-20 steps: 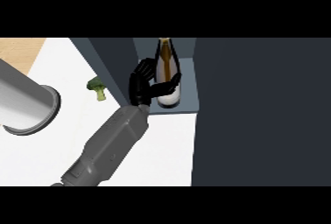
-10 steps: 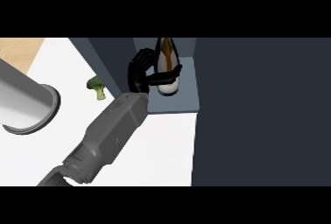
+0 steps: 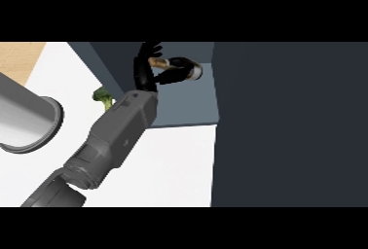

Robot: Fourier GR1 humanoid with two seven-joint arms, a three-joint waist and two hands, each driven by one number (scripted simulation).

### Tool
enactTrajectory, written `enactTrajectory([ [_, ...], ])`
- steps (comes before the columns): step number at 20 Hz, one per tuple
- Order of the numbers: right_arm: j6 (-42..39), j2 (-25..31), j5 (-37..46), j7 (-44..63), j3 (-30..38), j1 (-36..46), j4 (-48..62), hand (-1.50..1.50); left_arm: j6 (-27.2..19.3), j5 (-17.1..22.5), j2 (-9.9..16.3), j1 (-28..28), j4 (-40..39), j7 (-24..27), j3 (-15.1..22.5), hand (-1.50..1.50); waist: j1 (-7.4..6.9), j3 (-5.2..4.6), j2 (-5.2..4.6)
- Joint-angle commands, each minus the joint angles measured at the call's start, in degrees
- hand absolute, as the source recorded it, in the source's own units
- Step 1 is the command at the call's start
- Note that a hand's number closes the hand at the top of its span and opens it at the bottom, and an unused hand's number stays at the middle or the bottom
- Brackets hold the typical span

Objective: Pick up the wine, place it into the cabinet and close the cabinet

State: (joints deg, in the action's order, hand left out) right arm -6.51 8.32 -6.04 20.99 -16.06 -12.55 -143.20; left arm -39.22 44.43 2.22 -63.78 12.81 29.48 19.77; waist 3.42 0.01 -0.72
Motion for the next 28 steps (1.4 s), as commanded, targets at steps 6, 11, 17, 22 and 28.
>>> enactTrajectory([
  [6,-1.2,0.0,-4.5,0.6,-1.3,-5.1,-7.5,-1.50,-2.3,-2.6,0.9,-3.9,-6.7,-1.1,-0.5,-1.50,0.60,-0.01,-0.26],
  [11,-0.6,-0.3,-4.1,2.4,-1.2,-2.2,-6.5,-1.50,-2.4,-3.8,1.2,-3.4,-8.3,-0.2,-0.4,-1.50,0.06,-0.06,-0.40],
  [17,-0.5,-0.2,-5.1,4.6,-1.3,-3.3,-10.2,-1.50,0.5,-3.5,2.1,-2.9,-7.2,1.9,-1.6,-1.50,0.20,-0.11,-0.31],
  [22,-0.1,-0.2,-4.9,4.8,0.2,-2.1,-8.9,-1.50,5.5,-5.5,1.8,-3.3,-5.0,4.0,-0.6,-1.50,-1.07,-0.07,0.07],
  [28,0.8,-1.0,-3.6,5.7,-1.4,-3.4,-11.7,-1.50,12.4,-4.4,1.7,0.2,-0.9,8.2,-2.7,-1.50,-1.97,-0.09,0.67],
])
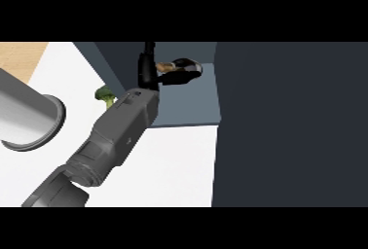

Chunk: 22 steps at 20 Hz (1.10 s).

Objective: Pick up the wine, place it into the cabinet and close the cabinet

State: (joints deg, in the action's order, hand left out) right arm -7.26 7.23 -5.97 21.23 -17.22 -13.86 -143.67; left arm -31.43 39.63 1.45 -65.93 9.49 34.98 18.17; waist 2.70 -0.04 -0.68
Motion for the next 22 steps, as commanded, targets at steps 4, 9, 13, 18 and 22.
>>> enactTrajectory([
  [4,0.2,1.5,-5.1,4.5,1.4,-5.1,-12.5,-1.50,4.3,0.5,1.2,2.7,6.5,2.3,-1.9,-1.50,-1.97,0.05,1.14],
  [9,-0.3,1.0,-3.9,2.1,0.4,-7.9,-12.4,-1.50,4.5,-0.2,1.0,4.9,11.4,2.5,-2.1,-1.50,-1.76,0.05,1.02],
  [13,2.0,-0.2,-0.6,3.8,-2.1,-5.2,-11.7,-1.50,3.9,-1.4,-1.0,10.5,20.2,1.8,0.7,-1.50,-3.21,0.02,1.49],
  [18,0.6,1.7,-3.2,2.9,0.6,-6.9,-12.0,-1.50,1.2,-2.7,0.7,16.1,31.5,-2.7,3.4,-1.50,-3.70,0.06,1.65],
  [22,1.1,1.8,-3.4,2.9,1.5,-7.3,-11.8,-1.50,0.9,-3.2,1.2,23.2,41.3,-6.1,6.6,-1.50,-3.97,0.05,1.70],
])
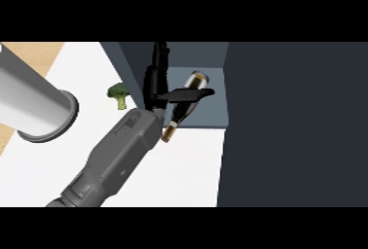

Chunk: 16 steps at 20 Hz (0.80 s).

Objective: Pick up the wine, place it into the cabinet and close the cabinet

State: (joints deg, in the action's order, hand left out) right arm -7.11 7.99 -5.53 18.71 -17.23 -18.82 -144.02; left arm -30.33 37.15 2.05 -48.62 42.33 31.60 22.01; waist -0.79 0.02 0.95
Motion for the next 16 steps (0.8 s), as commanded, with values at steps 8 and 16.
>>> enactTrajectory([
  [8,1.4,0.8,-2.7,4.8,-0.4,-1.2,-10.8,-1.50,-3.8,-3.7,3.3,22.1,30.1,-4.5,10.0,-1.50,-0.37,-0.02,-0.11],
  [16,3.5,1.4,-0.7,9.2,-3.0,1.2,-13.6,-1.50,-6.1,-7.1,6.8,35.5,45.2,-4.3,14.9,-1.50,0.60,-0.06,-0.54],
])
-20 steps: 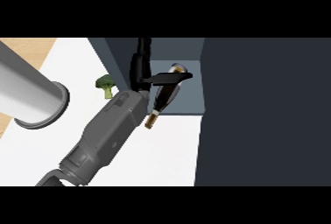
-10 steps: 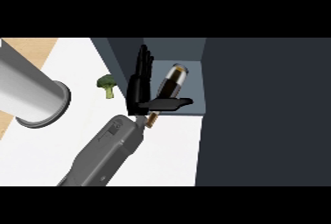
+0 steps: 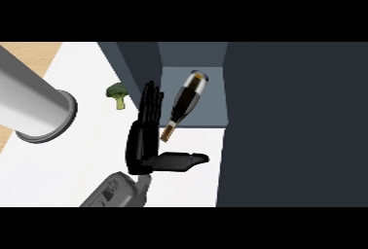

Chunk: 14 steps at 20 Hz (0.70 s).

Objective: Pick up the wine, place it into the cabinet and close the cabinet

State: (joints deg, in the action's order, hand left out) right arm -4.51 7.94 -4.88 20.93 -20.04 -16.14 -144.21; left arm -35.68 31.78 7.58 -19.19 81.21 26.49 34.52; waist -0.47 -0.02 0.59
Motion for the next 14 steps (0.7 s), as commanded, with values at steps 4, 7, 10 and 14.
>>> enactTrajectory([
  [4,-1.4,4.6,-5.4,9.7,3.6,1.9,-10.7,1.50,-2.8,-3.7,4.1,11.1,15.5,-1.0,4.5,-1.50,-0.12,0.02,-0.31],
  [7,-7.6,9.4,-3.8,8.3,-1.8,-2.2,-12.2,1.50,-3.8,-3.9,3.3,12.7,14.9,-0.6,4.7,-1.50,0.79,0.02,-0.16],
  [10,-10.7,9.8,-6.3,7.7,-8.6,-2.8,-8.3,1.50,-2.0,-3.8,8.4,19.5,20.1,1.7,4.4,-1.50,-0.11,0.01,-0.08],
  [14,-10.1,8.2,-3.8,10.0,-15.6,-0.5,-10.4,1.50,1.4,-3.1,12.7,24.6,24.1,4.0,2.8,-1.50,-0.25,-0.09,-0.26],
])
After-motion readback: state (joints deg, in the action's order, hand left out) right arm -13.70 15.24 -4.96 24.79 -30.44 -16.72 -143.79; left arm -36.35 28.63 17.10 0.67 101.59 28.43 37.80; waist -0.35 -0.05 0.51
